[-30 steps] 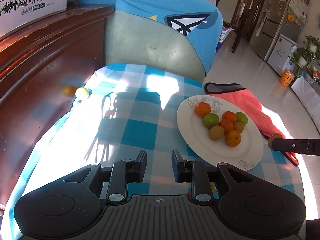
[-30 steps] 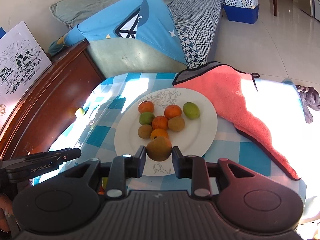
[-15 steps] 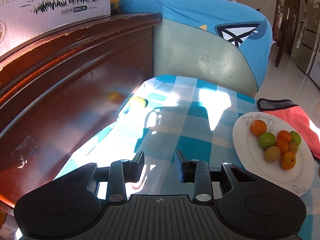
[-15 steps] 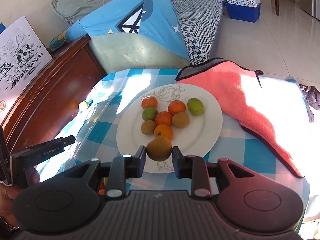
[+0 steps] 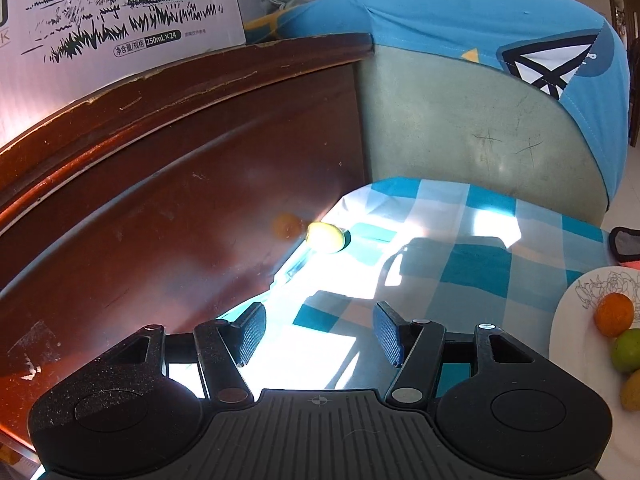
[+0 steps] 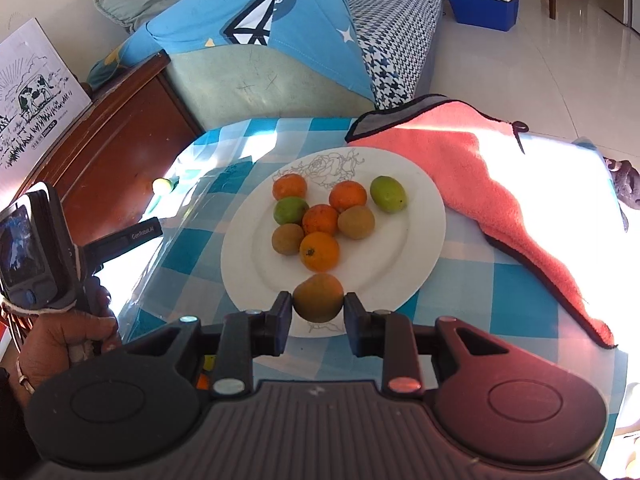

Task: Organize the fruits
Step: 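Hold the fruit over the plate with the right tool while the left tool withdraws, then grasp the yellow-green fruit by the headboard with the left tool while the right tool holds its fruit, then carry both fruits onto the plate and open both tools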

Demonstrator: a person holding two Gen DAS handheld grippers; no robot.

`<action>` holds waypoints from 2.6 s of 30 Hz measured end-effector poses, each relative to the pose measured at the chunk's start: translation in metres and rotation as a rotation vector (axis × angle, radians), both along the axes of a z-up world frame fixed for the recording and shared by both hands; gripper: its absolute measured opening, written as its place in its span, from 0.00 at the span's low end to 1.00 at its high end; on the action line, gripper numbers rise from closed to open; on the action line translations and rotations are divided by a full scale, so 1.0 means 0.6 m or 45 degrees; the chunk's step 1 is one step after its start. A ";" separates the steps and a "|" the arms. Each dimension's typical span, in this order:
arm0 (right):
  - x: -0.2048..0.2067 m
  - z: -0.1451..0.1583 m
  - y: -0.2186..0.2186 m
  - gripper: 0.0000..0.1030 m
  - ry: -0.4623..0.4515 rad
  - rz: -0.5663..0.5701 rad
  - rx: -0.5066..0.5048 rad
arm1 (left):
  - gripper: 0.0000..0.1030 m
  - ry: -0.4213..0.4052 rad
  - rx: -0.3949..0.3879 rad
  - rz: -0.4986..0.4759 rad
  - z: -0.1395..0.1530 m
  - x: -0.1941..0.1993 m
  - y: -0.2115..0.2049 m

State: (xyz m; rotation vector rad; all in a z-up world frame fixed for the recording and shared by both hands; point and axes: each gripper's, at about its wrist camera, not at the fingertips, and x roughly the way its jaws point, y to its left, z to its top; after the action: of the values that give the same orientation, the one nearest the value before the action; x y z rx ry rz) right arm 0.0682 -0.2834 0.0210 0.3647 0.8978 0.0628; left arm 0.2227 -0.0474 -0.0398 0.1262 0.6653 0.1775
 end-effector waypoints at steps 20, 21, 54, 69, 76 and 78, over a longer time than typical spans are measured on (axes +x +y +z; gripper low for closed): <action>0.008 -0.031 0.001 0.28 0.077 0.014 0.027 | 0.74 0.046 -0.042 0.464 -0.036 0.153 -0.017; 0.009 -0.033 0.002 0.28 0.078 0.014 0.028 | 0.74 0.050 -0.059 0.477 -0.040 0.158 -0.013; 0.017 -0.035 0.006 0.28 0.056 0.018 0.046 | 0.29 -0.056 -0.247 0.487 -0.052 0.193 0.008; 0.028 -0.027 -0.009 0.28 0.014 -0.066 0.014 | 0.29 -0.100 -0.280 0.231 0.060 0.040 -0.027; 0.047 -0.017 -0.017 0.28 -0.019 -0.107 -0.020 | 0.29 -0.029 -0.340 -0.034 0.101 -0.031 -0.060; 0.047 -0.011 -0.020 0.28 -0.032 -0.117 -0.012 | 0.29 0.000 -0.361 -0.128 0.104 -0.048 -0.066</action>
State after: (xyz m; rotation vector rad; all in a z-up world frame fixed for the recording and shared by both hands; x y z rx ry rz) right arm 0.0964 -0.2952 0.0144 0.3950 0.8552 -0.0210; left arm 0.1937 -0.0870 0.0227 -0.1129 0.6759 -0.0143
